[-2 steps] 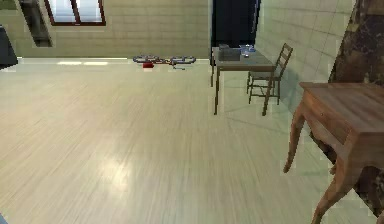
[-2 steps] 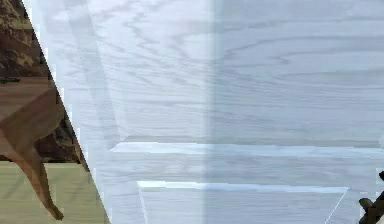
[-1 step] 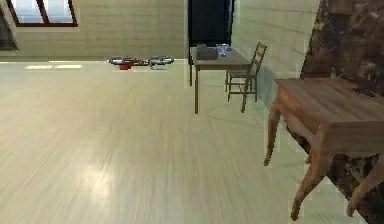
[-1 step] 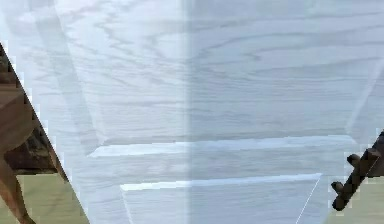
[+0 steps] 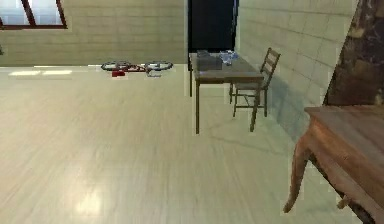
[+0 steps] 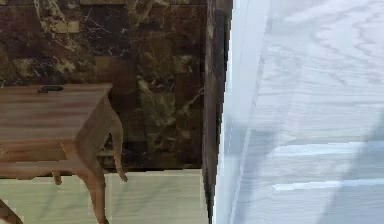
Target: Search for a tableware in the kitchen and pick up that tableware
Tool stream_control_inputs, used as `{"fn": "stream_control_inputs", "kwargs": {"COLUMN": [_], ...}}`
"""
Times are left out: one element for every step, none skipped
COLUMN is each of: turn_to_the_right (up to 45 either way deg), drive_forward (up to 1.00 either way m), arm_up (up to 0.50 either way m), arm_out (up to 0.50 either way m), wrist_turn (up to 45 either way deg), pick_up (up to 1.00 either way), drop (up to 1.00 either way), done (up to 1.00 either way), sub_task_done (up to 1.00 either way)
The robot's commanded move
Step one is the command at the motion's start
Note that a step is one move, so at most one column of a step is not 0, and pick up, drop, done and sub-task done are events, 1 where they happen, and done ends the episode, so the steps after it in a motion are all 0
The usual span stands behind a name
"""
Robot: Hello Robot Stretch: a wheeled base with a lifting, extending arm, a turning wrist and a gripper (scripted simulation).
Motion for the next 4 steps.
{"fn": "stream_control_inputs", "kwargs": {"turn_to_the_right": [9.0, 0.0, 0.0, -45.0], "drive_forward": [0.0, 1.0, 0.75, 0.0], "arm_up": [0.0, 0.0, 0.0, 0.0], "arm_out": [0.0, 0.0, 0.0, 0.0], "wrist_turn": [0.0, 0.0, 0.0, 0.0], "pick_up": [0.0, 0.0, 0.0, 0.0], "drop": [0.0, 0.0, 0.0, 0.0], "done": [0.0, 0.0, 0.0, 0.0], "sub_task_done": [0.0, 0.0, 0.0, 0.0]}}
